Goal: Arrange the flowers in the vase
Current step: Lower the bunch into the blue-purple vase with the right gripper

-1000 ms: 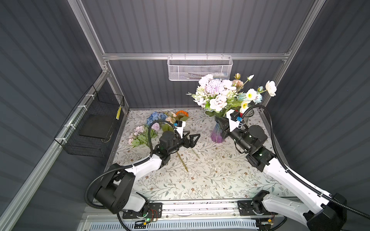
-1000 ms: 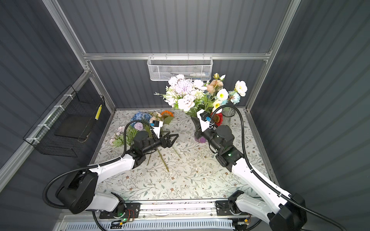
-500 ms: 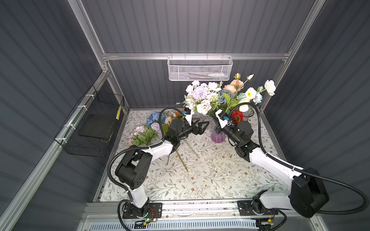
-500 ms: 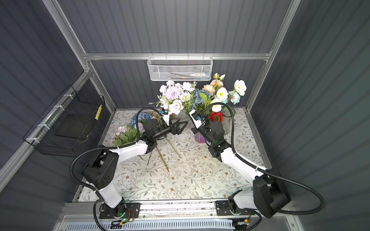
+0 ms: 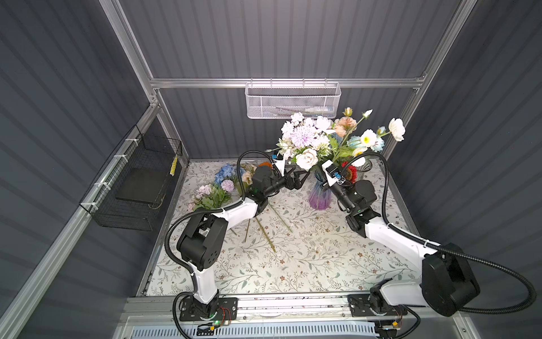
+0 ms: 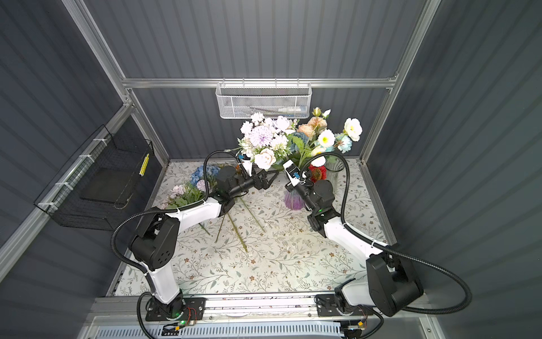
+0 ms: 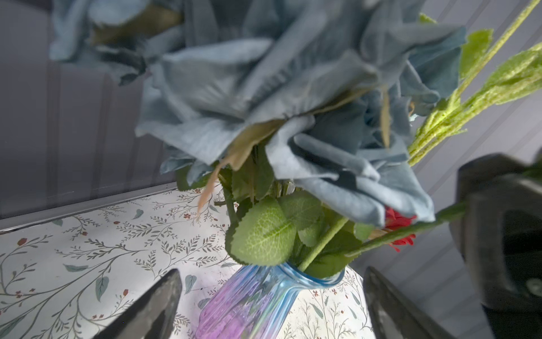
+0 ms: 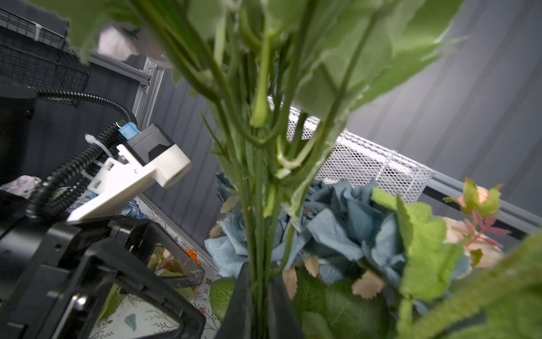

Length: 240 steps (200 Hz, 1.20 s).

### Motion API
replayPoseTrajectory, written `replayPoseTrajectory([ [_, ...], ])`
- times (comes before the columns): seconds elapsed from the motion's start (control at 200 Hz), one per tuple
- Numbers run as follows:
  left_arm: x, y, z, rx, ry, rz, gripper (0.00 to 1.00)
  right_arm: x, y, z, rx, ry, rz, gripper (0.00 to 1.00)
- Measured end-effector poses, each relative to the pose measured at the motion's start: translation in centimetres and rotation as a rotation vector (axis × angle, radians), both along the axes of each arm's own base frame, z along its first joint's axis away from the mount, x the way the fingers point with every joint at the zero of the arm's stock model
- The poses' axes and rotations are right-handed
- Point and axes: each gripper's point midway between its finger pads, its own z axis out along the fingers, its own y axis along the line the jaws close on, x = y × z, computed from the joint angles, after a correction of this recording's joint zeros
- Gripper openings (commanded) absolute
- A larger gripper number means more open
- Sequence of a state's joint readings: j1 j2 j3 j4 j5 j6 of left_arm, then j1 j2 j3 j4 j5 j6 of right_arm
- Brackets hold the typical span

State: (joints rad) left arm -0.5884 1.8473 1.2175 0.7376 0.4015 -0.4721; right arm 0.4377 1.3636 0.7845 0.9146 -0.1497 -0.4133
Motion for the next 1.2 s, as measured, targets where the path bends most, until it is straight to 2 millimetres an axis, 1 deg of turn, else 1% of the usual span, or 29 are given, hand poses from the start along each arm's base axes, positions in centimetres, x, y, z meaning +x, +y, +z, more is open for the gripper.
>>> replayPoseTrajectory([
  [0.255,0.2,0.1,-0.6,0.014,0.020,0.011,0.96,1.3,-0.5,-4.6,0.003,0.082,-0.024,0.00],
  [0.435,0.6,-0.1,-0.5,0.017,0.024,0.016,0.95,1.4,-1.9,-5.9,0.056,0.115,-0.054,0.00],
  [0.555,0.6,-0.2,-0.5,0.017,0.024,0.014,0.95,1.3,-2.4,-6.7,0.093,0.144,-0.063,0.00],
  [0.68,0.5,-0.2,-0.4,0.015,0.023,0.006,0.95,1.1,-2.9,-8.1,0.131,0.193,-0.073,0.01],
  [0.75,0.2,0.0,-0.2,0.014,0.023,0.004,0.95,0.9,-3.0,-8.6,0.149,0.215,-0.070,0.08],
  [0.835,-0.3,0.3,0.5,0.007,0.014,0.003,0.95,0.8,-3.1,-8.7,0.172,0.221,-0.064,0.13],
  [0.88,-0.5,0.4,1.1,0.000,0.005,0.001,0.95,0.7,-3.1,-8.7,0.181,0.224,-0.062,0.24],
  [0.936,-0.8,0.5,1.9,-0.009,-0.009,-0.001,0.95,0.7,-3.1,-8.8,0.197,0.234,-0.056,0.30],
  [1.001,-1.0,0.6,2.7,-0.019,-0.023,-0.004,0.94,0.6,-3.0,-8.8,0.207,0.242,-0.050,0.43],
  [1.026,-1.1,0.6,2.9,-0.021,-0.027,-0.005,0.94,0.6,-2.9,-8.8,0.204,0.241,-0.048,0.46],
  [1.126,-1.2,0.6,3.0,-0.023,-0.029,-0.009,0.94,0.5,-2.9,-8.9,0.204,0.249,-0.046,0.54],
  [1.201,-1.2,0.6,3.0,-0.023,-0.030,-0.012,0.94,0.2,-3.0,-8.7,0.201,0.257,-0.043,0.57],
])
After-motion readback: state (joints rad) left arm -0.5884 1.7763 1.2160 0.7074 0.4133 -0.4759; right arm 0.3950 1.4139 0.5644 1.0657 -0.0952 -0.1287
